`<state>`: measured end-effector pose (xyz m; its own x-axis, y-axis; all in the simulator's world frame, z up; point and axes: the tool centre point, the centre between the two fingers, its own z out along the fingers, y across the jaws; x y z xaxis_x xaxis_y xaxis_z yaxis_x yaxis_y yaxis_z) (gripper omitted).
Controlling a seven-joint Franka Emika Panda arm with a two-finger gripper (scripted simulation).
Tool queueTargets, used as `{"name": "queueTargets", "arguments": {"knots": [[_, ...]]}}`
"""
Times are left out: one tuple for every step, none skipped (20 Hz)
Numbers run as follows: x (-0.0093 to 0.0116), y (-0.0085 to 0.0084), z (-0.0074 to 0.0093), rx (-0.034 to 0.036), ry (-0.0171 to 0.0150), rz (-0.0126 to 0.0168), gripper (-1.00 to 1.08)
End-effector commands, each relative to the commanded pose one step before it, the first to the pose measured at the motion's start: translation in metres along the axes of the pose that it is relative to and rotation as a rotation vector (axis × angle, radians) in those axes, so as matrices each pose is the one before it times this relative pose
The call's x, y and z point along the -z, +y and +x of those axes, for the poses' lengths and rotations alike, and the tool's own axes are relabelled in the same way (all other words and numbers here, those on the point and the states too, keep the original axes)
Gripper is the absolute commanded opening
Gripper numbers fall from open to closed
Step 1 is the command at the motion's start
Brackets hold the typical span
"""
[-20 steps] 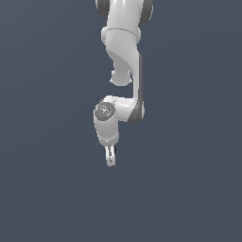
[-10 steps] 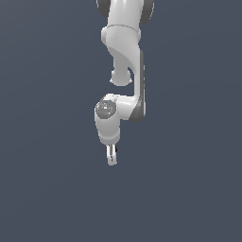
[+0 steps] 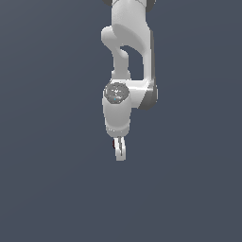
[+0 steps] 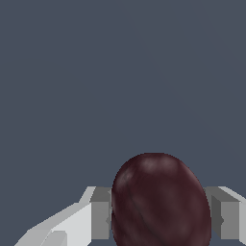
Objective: Pick up the object and move it to a goal position.
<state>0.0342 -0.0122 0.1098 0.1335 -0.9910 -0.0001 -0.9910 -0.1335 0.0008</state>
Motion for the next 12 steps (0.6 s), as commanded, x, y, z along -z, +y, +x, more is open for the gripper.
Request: {"name": "queueTargets", "arguments": {"knots": [[0.02191, -0.00388, -0.01024, -0.00036, 0.00035, 0.00065, -1.0], [0.00728, -0.00149, -0.00354, 0.0, 0.00048, -0.0001, -1.0], [0.00656, -0.00134, -0.00312, 0.0, 0.0, 0.0, -1.0], [0.00583, -0.0012, -0.00276, 0.0, 0.0, 0.0, -1.0], [0.00511, -0.00107, -0.00242, 0.0, 0.0, 0.0, -1.0], [0.0044, -0.00095, -0.00208, 0.0, 0.0, 0.0, -1.0], [0.0037, -0.00083, -0.00174, 0.0, 0.0, 0.0, -1.0], [0.00305, -0.00075, -0.00171, 0.00039, 0.00029, 0.00004, -1.0], [0.0023, -0.00063, -0.00108, 0.0, 0.0, 0.0, -1.0], [0.00161, -0.00054, -0.00076, 0.0, 0.0, 0.0, -1.0], [0.00093, -0.00046, -0.00059, 0.00033, -0.00035, 0.00007, -1.0], [0.00022, -0.00036, -0.00011, 0.0, 0.0, 0.0, -1.0]]}}
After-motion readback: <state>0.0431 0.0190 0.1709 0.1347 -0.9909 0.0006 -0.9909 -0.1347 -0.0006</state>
